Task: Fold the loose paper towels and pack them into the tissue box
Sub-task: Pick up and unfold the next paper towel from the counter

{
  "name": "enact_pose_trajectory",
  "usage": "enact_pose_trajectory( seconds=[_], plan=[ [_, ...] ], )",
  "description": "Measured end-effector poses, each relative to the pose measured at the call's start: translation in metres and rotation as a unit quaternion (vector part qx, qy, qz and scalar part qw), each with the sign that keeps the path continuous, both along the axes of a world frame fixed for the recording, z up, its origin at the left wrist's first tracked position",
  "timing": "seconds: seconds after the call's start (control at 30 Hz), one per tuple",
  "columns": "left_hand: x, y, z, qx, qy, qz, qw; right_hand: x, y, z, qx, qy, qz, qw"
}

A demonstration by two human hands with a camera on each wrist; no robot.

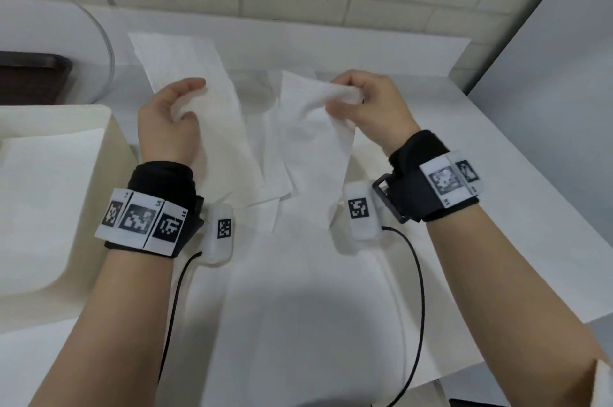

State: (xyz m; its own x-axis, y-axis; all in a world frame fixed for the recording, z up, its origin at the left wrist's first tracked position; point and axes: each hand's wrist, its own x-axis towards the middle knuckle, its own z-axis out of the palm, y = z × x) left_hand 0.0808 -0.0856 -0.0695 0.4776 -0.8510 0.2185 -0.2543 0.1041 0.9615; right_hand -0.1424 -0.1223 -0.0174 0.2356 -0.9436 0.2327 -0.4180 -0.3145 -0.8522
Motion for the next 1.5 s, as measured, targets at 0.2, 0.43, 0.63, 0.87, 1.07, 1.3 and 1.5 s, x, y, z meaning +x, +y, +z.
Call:
enact_pose_trajectory(
  seconds=[0.2, 0.43, 0.63, 0.87, 1.07, 1.3, 1.5],
  plan=[
    [-0.02, 0.017, 0.019, -0.04, 0.064, -0.105, 0.992, 0.016, 0.012, 0.036, 0.008, -0.182, 0.118, 0.976],
    [-0.034, 0.035, 0.033, -0.106, 0.117, -0.179, 0.971, 0.047, 0.013, 0.045, -0.009, -0.21, 0.059, 0.976],
    [-0.029, 0.047, 0.029, -0.156, 0.142, -0.128, 0.969, 0.061, 0.038, 0.019, 0.084, -0.174, 0.023, 0.981],
    [-0.014, 0.061, 0.015, 0.05, 0.075, -0.107, 0.99, 0.069, 0.065, -0.011, 0.153, -0.088, 0.057, 0.983],
    [-0.017, 0.072, 0.009, 0.237, -0.01, -0.141, 0.961, 0.065, 0.073, -0.032, 0.241, -0.065, 0.038, 0.968],
    [-0.047, 0.081, 0.019, -0.028, -0.037, -0.113, 0.993, 0.046, 0.087, -0.032, 0.069, -0.101, 0.019, 0.992],
    [-0.086, 0.084, 0.023, -0.091, 0.013, -0.145, 0.985, 0.034, 0.108, -0.03, -0.058, -0.117, -0.001, 0.991]
  ],
)
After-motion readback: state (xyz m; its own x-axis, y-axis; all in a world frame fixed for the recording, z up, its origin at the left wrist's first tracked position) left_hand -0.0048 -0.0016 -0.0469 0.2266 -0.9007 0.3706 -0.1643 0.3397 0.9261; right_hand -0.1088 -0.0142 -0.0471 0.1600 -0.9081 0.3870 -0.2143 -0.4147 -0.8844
